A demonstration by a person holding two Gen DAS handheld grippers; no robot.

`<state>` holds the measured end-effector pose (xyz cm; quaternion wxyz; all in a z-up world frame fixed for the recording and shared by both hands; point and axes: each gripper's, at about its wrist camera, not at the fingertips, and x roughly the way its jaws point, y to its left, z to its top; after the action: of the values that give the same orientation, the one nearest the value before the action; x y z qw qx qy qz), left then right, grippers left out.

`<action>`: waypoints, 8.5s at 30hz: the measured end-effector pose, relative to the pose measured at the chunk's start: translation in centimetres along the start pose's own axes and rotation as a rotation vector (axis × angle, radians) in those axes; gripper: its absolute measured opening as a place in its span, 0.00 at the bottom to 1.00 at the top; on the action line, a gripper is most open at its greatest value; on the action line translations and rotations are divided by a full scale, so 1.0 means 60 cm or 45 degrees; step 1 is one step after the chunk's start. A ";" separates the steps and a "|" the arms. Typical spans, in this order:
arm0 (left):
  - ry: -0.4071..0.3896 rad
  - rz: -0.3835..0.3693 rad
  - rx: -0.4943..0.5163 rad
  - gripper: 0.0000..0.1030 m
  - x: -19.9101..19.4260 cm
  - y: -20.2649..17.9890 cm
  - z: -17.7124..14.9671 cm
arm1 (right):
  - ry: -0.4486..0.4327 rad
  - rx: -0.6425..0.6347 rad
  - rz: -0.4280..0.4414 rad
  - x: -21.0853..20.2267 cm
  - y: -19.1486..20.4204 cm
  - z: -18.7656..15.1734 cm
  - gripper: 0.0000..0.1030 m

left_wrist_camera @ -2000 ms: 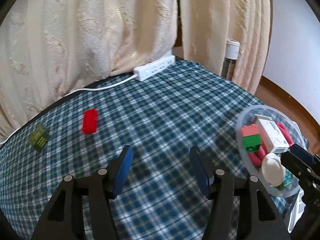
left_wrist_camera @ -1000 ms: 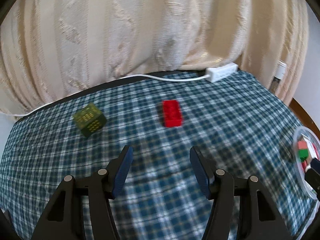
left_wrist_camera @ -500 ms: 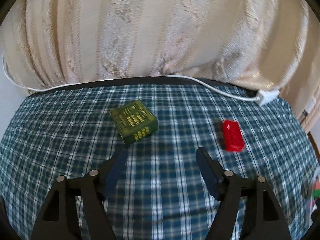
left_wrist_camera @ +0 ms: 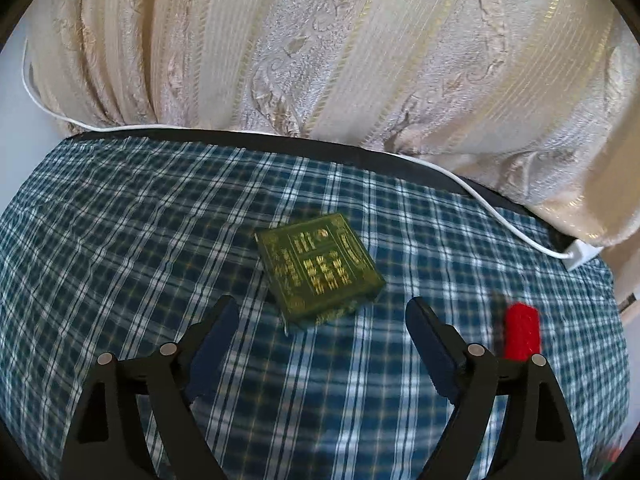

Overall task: Organize objects
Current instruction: 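Grasp the dark green square box with the left tool, then grasp the red brick with the right tool while the left tool holds the green box, then carry the green box with the left tool while the right tool carries the red brick to the bowl, then lower the red brick and green box into the bowl and open both tools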

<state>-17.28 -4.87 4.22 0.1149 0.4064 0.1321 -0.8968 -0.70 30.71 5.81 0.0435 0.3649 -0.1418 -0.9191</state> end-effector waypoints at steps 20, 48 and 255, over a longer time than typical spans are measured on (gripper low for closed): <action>0.071 0.065 -0.079 0.84 0.092 0.011 0.022 | 0.049 -0.064 0.007 0.045 0.038 -0.003 0.93; -0.127 0.022 0.214 0.78 -0.046 -0.006 -0.036 | 0.104 -0.235 0.006 0.179 0.150 0.057 0.92; 0.060 -0.901 1.103 0.78 -0.354 -0.559 -0.432 | -0.283 0.385 -0.433 -0.227 -0.357 -0.065 0.58</action>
<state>3.95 37.23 8.71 -0.3736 0.3675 -0.1177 -0.8435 12.41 52.82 5.81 -0.1826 0.2826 -0.2180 -0.9161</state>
